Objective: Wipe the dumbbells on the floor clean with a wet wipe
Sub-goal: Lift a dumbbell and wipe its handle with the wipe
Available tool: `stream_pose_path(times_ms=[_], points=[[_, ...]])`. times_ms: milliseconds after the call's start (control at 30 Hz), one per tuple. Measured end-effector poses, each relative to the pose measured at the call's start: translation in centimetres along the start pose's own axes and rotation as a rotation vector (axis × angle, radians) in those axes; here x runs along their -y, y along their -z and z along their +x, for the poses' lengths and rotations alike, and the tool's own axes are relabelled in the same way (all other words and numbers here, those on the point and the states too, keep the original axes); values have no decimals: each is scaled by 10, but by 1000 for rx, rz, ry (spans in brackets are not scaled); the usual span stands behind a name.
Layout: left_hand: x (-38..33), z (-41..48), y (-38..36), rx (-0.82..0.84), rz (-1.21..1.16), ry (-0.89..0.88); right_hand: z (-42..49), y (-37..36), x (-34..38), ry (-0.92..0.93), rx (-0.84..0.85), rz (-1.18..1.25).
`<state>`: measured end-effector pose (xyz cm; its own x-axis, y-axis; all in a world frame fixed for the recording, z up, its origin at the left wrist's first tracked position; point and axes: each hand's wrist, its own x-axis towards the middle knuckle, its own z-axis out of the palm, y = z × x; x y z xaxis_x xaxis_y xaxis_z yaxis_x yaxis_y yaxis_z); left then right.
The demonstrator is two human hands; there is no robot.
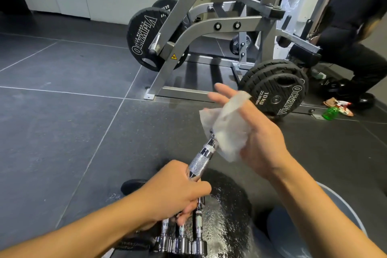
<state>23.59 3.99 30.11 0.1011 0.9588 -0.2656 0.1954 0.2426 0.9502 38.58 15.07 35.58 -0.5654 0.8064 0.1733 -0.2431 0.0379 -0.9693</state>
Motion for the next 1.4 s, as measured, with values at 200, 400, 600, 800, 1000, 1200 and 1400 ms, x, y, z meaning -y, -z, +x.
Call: stream_pose_path(times_ms=[200,400,600,800,1000,1200,1400], points=[[2,5,2,-61,114,-6,5,-2,-24,3,-196,-518],[16,17,10,-193,246,-7,0,-8,-27,11,-441,-961],[19,19,13,-212,237,7,-1,-5,-31,148,-343,-887],[18,19,15,-210,250,2,0,-3,-27,206,-264,-683],[18,17,14,-192,331,16,2,8,-13,316,33,-800],[21,19,15,-214,324,-7,0,10,-17,233,-23,-924],[24,19,17,-236,315,3,-3,13,-14,359,29,-1031]])
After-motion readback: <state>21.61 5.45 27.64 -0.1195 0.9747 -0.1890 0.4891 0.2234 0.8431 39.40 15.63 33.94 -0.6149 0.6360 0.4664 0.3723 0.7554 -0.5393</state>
